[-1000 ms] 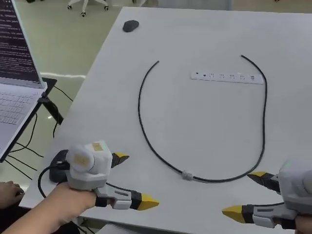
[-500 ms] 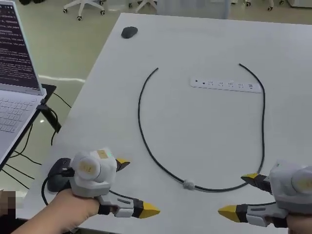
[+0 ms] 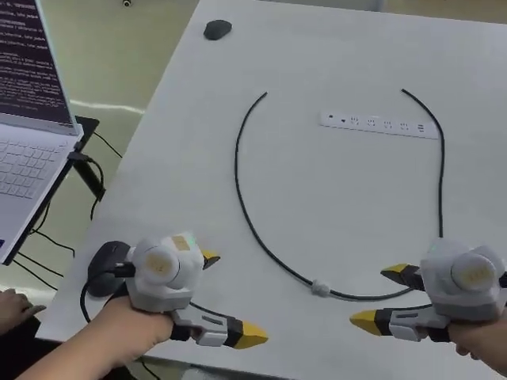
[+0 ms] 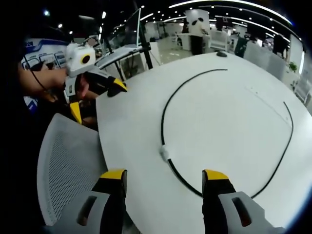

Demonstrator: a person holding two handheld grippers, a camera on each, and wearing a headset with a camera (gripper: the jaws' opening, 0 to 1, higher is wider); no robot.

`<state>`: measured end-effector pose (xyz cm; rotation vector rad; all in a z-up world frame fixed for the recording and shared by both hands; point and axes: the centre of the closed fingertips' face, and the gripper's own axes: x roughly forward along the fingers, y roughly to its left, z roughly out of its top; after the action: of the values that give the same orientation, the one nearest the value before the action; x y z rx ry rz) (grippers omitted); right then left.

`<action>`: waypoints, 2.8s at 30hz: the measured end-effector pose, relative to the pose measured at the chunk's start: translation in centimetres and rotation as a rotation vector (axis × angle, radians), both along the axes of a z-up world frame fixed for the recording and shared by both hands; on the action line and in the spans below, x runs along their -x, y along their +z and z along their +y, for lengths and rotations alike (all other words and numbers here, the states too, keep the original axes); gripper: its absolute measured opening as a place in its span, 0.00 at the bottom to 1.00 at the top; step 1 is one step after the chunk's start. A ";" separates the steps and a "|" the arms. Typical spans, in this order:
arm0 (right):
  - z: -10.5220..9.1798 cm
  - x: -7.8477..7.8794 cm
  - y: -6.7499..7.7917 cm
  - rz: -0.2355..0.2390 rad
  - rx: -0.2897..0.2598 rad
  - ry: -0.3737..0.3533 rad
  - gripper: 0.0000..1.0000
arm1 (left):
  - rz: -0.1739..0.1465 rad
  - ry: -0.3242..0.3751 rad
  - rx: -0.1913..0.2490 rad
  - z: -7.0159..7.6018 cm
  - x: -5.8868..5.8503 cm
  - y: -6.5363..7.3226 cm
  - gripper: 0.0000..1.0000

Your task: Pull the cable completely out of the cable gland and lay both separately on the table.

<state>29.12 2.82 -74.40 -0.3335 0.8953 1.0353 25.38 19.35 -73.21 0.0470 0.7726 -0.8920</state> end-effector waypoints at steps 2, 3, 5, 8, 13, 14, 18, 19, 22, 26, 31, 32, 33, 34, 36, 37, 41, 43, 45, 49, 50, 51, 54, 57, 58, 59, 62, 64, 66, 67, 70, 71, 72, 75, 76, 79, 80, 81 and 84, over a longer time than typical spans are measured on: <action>0.4 -0.4 -0.3 -0.001 0.012 0.010 0.60 | 0.006 -0.002 -0.003 0.4 0.0 -0.3 0.96; 0.6 -0.5 -0.5 0.001 0.015 0.013 0.59 | 0.006 -0.001 0.002 0.5 0.0 -0.3 0.96; 0.9 -0.8 -0.9 0.007 0.024 0.017 0.57 | 0.008 -0.001 0.003 0.8 -0.1 -0.5 0.95; 1.4 -1.2 -2.0 0.023 0.050 0.036 0.54 | 0.008 -0.014 0.000 0.7 0.2 -0.5 0.95; 2.0 -2.2 -3.3 0.022 0.071 0.053 0.44 | 0.022 -0.032 0.012 0.4 0.7 -0.9 0.95; 2.1 -2.5 -3.7 0.028 0.080 0.055 0.43 | 0.024 -0.038 0.011 0.3 0.8 -1.0 0.95; 2.7 -2.7 -4.3 0.037 0.084 0.077 0.38 | 0.029 -0.045 0.024 0.1 1.0 -0.8 0.94; 2.8 -2.6 -4.6 0.048 0.093 0.088 0.37 | 0.031 -0.048 0.022 0.1 1.0 -0.9 0.94; 2.8 -2.5 -5.4 0.049 0.121 0.120 0.32 | 0.037 -0.052 0.023 0.2 1.0 -0.9 0.94; 2.8 -2.4 -6.0 0.054 0.140 0.142 0.31 | 0.043 -0.055 0.029 0.1 1.0 -1.0 0.93; 3.4 -2.3 -6.4 0.060 0.137 0.172 0.25 | 0.053 -0.055 0.037 -0.2 1.2 -1.0 0.92; 3.4 -2.2 -6.4 0.061 0.136 0.173 0.23 | 0.055 -0.057 0.035 -0.2 1.2 -1.1 0.91; 3.5 -2.3 -6.4 0.054 0.134 0.177 0.20 | 0.058 -0.059 0.034 -0.3 1.3 -1.2 0.92; 3.6 -2.3 -6.4 0.054 0.133 0.178 0.19 | 0.063 -0.059 0.034 -0.3 1.3 -1.2 0.91; 3.7 -2.1 -6.7 0.084 0.123 0.176 0.19 | 0.065 -0.057 0.035 -0.3 1.2 -1.1 0.91; 3.8 -1.9 -6.7 0.073 0.126 0.185 0.19 | 0.063 -0.056 0.035 -0.2 1.1 -1.1 0.91; 3.8 -1.9 -6.9 0.071 0.134 0.207 0.18 | 0.065 -0.051 0.034 -0.1 1.0 -1.1 0.90; 3.8 -1.9 -7.0 0.070 0.134 0.214 0.17 | 0.067 -0.048 0.036 -0.2 1.0 -1.1 0.90; 3.9 -1.8 -7.1 0.072 0.136 0.225 0.16 | 0.071 -0.042 0.045 -0.4 1.1 -1.0 0.90; 4.0 -2.0 -7.2 0.068 0.137 0.232 0.15 | 0.072 -0.041 0.043 -0.6 1.3 -0.9 0.90; 4.1 -2.0 -7.3 0.066 0.137 0.238 0.15 | 0.074 -0.041 0.040 -0.6 1.3 -0.9 0.89; 4.1 -2.1 -7.3 0.065 0.138 0.243 0.14 | 0.075 -0.040 0.039 -0.6 1.4 -1.0 0.89; 4.3 -2.0 -7.4 0.066 0.142 0.255 0.11 | 0.078 -0.039 0.035 -0.6 1.6 -1.0 0.89; 4.3 -1.7 -7.7 0.064 0.150 0.271 0.09 | 0.080 -0.036 0.029 -0.7 1.8 -1.1 0.89; 4.3 -1.7 -7.7 0.063 0.151 0.272 0.09 | 0.081 -0.036 0.028 -0.7 1.8 -1.1 0.89; 4.4 -1.6 -7.7 0.064 0.150 0.271 0.09 | 0.082 -0.035 0.027 -0.7 1.9 -1.1 0.89; 4.4 -1.5 -7.6 0.080 0.134 0.258 0.08 | 0.082 -0.035 0.021 -0.8 2.0 -1.0 0.89; 4.4 -1.6 -7.6 0.054 0.139 0.267 0.07 | 0.083 -0.033 0.021 -1.0 2.1 -0.9 0.88; 4.3 -1.4 -7.5 0.052 0.138 0.278 0.07 | 0.081 -0.036 0.023 -1.4 2.3 -0.8 0.88; 4.2 -1.3 -7.3 0.057 0.133 0.280 0.07 | 0.079 -0.038 0.022 -1.6 2.3 -0.7 0.88; 4.2 -1.1 -6.4 0.049 0.119 0.293 0.07 | 0.059 -0.034 0.024 -2.2 2.0 -0.6 0.89; 4.3 -0.9 -6.0 0.046 0.113 0.301 0.07 | 0.048 -0.032 0.027 -2.4 1.9 -0.4 0.88; 4.4 -0.7 -5.4 0.044 0.106 0.308 0.06 | 0.040 -0.028 0.025 -2.7 1.7 -0.3 0.89; 4.1 -0.5 -4.4 0.044 0.101 0.310 0.06 | 0.028 -0.022 0.034 -3.5 1.4 0.2 0.88; 4.0 -0.3 -4.1 0.045 0.096 0.311 0.06 | 0.024 -0.022 0.039 -3.8 1.3 0.3 0.88; 3.7 0.2 -2.8 0.043 0.084 0.320 0.06 | -0.007 -0.035 0.054 -5.1 0.9 0.9 0.87; 3.6 0.3 -2.6 0.041 0.081 0.321 0.06 | -0.009 -0.036 0.052 -5.4 0.8 1.0 0.87; 3.3 0.3 -2.3 0.039 0.078 0.323 0.06 | -0.011 -0.036 0.051 -5.9 0.7 1.2 0.87; 3.0 0.9 -1.2 0.035 0.071 0.329 0.06 | -0.029 -0.042 0.060 -6.9 0.5 1.8 0.86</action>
<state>28.19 5.85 -75.61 -0.5364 0.9292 1.3162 24.90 12.48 -71.42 0.0232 0.7198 -0.9518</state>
